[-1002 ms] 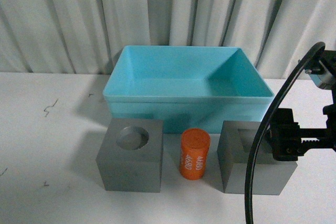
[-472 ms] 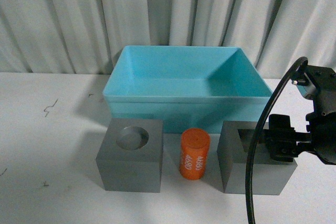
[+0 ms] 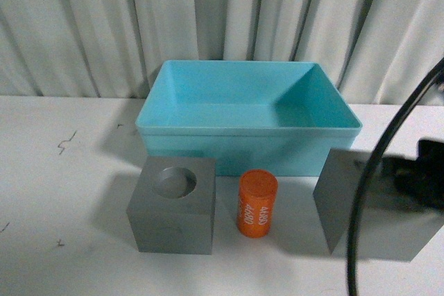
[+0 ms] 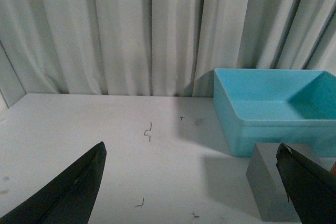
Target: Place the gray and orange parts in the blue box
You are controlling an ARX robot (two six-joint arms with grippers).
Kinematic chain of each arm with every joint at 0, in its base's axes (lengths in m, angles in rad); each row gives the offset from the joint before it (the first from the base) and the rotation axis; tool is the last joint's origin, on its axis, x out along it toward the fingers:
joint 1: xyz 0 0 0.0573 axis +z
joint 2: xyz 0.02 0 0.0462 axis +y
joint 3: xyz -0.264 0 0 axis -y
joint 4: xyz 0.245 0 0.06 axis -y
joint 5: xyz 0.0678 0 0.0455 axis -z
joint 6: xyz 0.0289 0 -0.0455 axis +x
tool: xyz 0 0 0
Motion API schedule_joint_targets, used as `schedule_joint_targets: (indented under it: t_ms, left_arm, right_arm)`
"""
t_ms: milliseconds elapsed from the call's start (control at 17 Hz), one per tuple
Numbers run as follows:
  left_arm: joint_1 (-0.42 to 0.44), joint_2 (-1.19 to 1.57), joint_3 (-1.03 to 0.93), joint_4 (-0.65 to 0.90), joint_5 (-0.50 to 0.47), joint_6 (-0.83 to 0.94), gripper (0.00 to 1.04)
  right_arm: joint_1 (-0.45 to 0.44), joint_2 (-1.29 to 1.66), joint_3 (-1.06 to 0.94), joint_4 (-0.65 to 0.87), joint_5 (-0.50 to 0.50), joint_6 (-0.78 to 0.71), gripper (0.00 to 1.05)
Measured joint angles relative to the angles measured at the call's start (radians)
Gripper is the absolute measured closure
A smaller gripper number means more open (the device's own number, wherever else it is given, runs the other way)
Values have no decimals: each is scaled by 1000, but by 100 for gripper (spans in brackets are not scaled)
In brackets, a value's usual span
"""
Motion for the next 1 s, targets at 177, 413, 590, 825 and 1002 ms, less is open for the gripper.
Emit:
schedule_joint_targets:
  t_ms: [177, 413, 590, 825, 1002]
  left_arm:
    - [0, 0, 0, 0, 0, 0, 7]
    - [0, 0, 0, 0, 0, 0, 7]
    - [0, 0, 0, 0, 0, 0, 7]
    - [0, 0, 0, 0, 0, 0, 7]
    - [0, 0, 0, 0, 0, 0, 7]
  right_arm:
    - [-74, -234, 161, -21, -75, -45, 86]
    - [-82, 68, 586, 44, -109, -21, 86]
    - [24, 449, 917, -140, -44, 57, 86]
    - [68, 650, 1062, -286, 53, 105, 86]
    - [67, 735, 1071, -320, 95, 111, 86]
